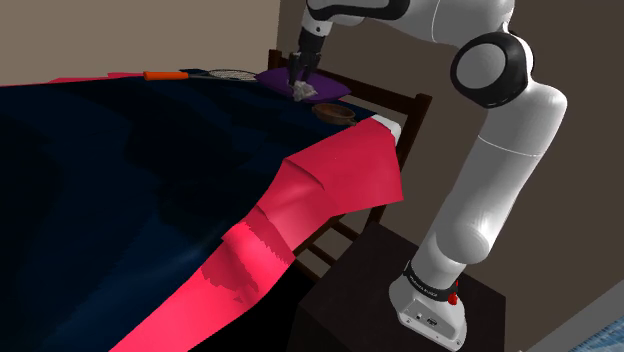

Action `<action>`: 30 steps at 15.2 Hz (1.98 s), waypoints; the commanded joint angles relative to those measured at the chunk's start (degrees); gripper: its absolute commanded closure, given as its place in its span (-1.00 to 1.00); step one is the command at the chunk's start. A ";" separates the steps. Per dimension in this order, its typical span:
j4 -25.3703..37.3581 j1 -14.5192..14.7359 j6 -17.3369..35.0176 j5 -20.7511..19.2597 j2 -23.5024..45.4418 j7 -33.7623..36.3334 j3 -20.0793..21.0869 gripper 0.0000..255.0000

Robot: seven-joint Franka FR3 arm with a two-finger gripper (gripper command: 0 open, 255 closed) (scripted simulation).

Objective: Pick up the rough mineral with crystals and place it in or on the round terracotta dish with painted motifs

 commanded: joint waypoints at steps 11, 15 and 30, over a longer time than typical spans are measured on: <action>6.08 -7.69 -4.17 4.52 2.51 -13.92 -6.07 1.00; 10.24 -11.31 -6.19 7.05 5.27 -19.60 -8.41 1.00; 0.75 -12.96 2.52 8.02 4.86 -23.69 -9.44 1.00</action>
